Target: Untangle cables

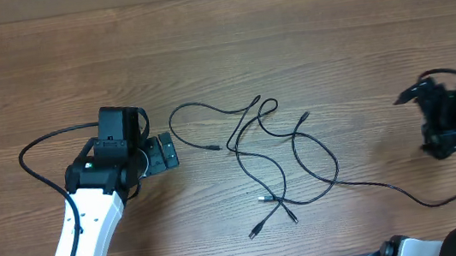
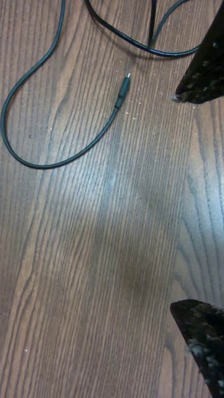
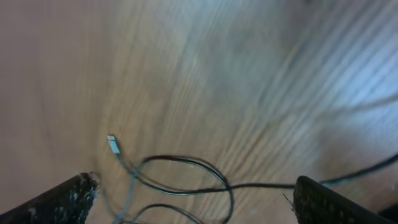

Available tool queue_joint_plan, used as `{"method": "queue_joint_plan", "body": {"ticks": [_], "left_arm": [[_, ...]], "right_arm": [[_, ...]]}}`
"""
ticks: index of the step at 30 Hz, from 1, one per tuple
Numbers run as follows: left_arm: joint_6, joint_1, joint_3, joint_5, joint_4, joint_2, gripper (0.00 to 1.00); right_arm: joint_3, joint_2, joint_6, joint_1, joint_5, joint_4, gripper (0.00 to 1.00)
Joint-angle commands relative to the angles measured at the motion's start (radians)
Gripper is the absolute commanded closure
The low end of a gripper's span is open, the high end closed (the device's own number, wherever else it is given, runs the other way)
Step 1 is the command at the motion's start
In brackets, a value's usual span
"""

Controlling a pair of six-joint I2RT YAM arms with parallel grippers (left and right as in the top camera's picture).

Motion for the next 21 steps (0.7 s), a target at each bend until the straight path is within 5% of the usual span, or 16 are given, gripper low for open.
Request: {"method": "queue_joint_plan", "body": {"ticks": [1,12,21], "left_arm": [[0.026,0.004,0.019,0.005,0.001,0.002,0.0],[0.026,0.004,0.019,0.005,0.001,0.002,0.0],[0.026,0.004,0.019,0.005,0.001,0.002,0.0]], "right_arm": [[-0.072,-0.01,0.189,0.108,0.109,0.014,0.0],[-0.309,-0.01,0.441,0.408,0.175,0.216,0.0],[-0.425,-0.009,0.55,0.503,0.222,0.271,0.0]]}}
